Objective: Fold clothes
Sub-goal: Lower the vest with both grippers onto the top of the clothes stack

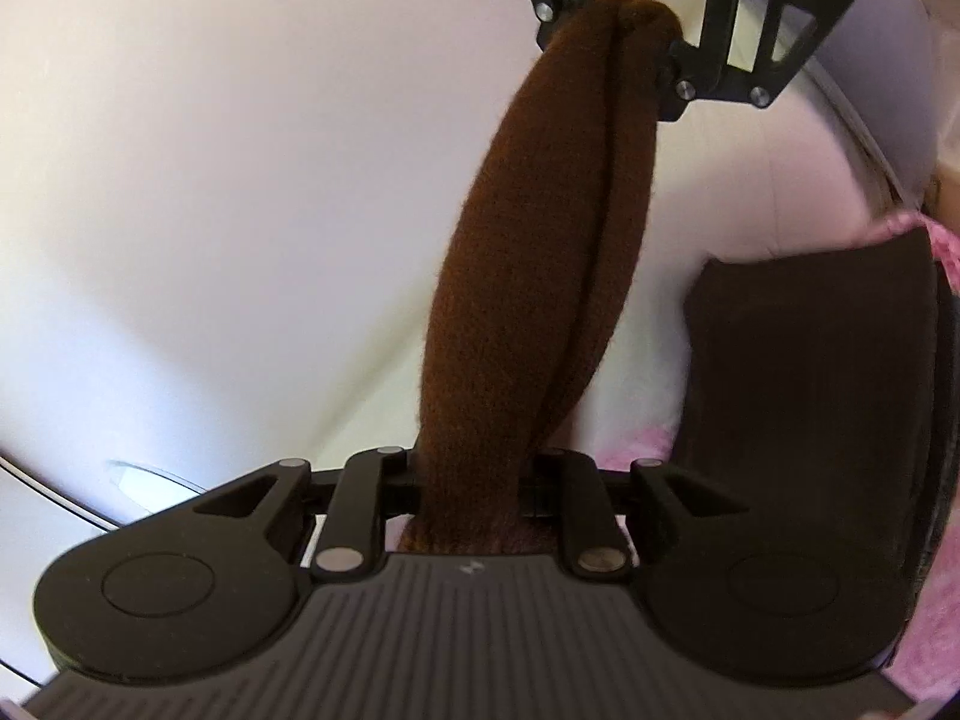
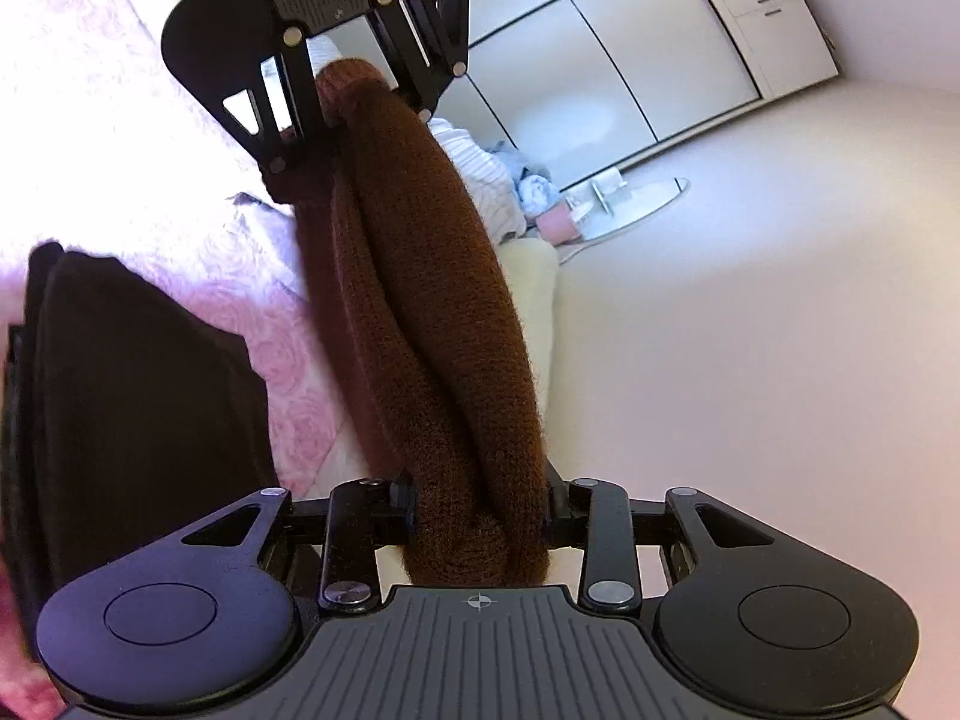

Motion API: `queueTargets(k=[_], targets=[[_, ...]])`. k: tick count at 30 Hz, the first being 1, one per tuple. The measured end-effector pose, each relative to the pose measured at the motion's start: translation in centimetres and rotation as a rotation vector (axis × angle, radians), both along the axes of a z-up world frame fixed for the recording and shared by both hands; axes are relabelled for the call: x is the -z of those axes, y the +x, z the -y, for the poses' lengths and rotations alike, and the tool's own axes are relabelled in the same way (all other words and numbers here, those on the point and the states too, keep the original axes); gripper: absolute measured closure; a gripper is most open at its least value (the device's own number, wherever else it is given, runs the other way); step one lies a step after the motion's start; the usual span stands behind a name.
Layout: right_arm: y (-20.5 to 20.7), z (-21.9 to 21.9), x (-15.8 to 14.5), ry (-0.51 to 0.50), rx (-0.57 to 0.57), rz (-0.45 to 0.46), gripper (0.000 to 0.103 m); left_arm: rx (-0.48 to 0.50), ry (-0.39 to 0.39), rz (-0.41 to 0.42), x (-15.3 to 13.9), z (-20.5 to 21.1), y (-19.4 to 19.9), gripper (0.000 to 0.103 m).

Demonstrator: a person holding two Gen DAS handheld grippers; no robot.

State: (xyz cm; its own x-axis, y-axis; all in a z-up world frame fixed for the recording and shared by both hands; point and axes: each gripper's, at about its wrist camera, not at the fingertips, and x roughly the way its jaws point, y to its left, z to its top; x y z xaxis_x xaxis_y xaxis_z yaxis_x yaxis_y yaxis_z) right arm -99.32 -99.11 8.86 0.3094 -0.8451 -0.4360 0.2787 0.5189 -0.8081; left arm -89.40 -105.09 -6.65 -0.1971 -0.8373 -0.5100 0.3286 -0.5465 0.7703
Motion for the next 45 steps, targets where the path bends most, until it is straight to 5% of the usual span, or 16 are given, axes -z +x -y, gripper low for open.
queueTargets(k=[4,7,11,17,22,28,37,45], targets=[[-0.5,0.6,9.9,0.203,-0.020,-0.082,0.065,-0.026,0.247,0.082,10.7,0.0,-1.3,0.079],[-0.5,-0.1,14.7,0.295,-0.034,-0.161,0.063,-0.014,0.268,0.123,14.9,-1.3,-1.4,0.075],[-1.2,-1.4,14.6,0.239,-0.015,-0.178,0.052,-0.020,0.234,0.065,14.1,-2.5,-0.3,0.066],[-1.4,-4.0,14.3,0.190,0.030,-0.236,0.048,-0.022,0.173,0.008,12.8,-4.1,1.5,0.063],[1.0,-3.6,16.5,0.194,-0.002,-0.279,0.048,-0.010,0.239,0.002,13.9,-3.7,1.4,0.074],[0.5,-2.3,15.3,0.291,0.067,-0.182,0.066,-0.005,0.243,-0.039,11.9,-4.5,1.3,0.078],[0.7,-4.0,17.5,0.260,0.042,-0.289,0.060,-0.019,0.261,0.012,15.1,-5.3,0.9,0.069],[0.3,-4.9,16.8,0.297,0.188,-0.219,0.053,-0.114,0.316,-0.038,12.9,-5.5,3.0,0.066]])
